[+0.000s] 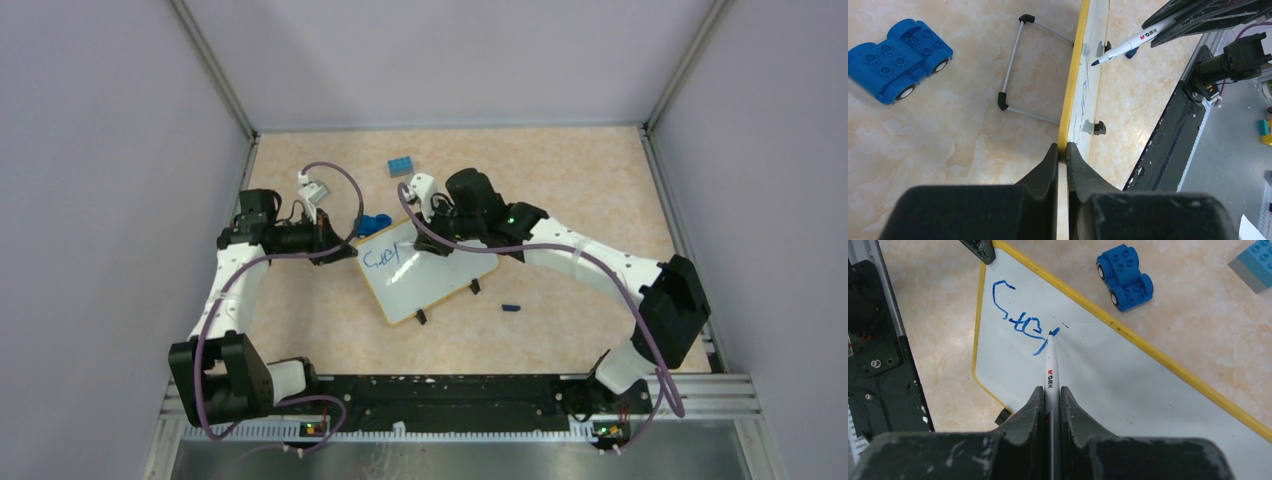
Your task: Write a sentence on the whiteboard
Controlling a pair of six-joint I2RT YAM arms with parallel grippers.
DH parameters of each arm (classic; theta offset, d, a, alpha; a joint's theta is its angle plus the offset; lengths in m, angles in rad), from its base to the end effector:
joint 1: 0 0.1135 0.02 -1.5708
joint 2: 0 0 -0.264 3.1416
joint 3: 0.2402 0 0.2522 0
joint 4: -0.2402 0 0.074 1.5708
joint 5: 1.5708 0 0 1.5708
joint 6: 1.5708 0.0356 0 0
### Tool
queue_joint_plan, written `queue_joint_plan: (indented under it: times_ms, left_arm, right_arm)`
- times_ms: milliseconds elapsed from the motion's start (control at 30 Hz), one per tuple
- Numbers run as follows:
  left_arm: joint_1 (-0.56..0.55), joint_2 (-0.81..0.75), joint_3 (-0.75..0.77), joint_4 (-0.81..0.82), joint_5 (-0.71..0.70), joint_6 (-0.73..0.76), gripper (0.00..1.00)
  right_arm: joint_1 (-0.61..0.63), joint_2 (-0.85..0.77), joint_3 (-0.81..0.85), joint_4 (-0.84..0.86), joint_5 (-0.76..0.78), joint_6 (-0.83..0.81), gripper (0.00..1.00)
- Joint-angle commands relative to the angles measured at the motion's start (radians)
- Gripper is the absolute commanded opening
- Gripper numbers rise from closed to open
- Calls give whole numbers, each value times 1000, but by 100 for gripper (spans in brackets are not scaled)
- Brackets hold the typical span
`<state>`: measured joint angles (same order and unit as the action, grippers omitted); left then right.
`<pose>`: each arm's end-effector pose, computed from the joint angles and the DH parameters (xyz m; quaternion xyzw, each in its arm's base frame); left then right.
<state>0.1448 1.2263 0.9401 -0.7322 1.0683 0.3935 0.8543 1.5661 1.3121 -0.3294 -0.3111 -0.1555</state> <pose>0.2327 0.0024 0.2728 0.2405 0.8045 -0.4098 0.3565 0.2289 0.2794 0.3146 -0.4851 0.7259 0.2884 0.3932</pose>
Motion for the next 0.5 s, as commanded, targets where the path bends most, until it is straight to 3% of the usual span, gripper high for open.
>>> queue_joint_plan:
  times_ms: [0, 467]
  left_arm:
    - [-13, -12, -12, 2, 7, 19, 0]
    - [-13, -14, -13, 2, 2, 19, 0]
  right_arm:
    - [-7, -3, 49, 26, 21, 2, 0]
    - [-29, 9, 54, 17, 43, -1, 0]
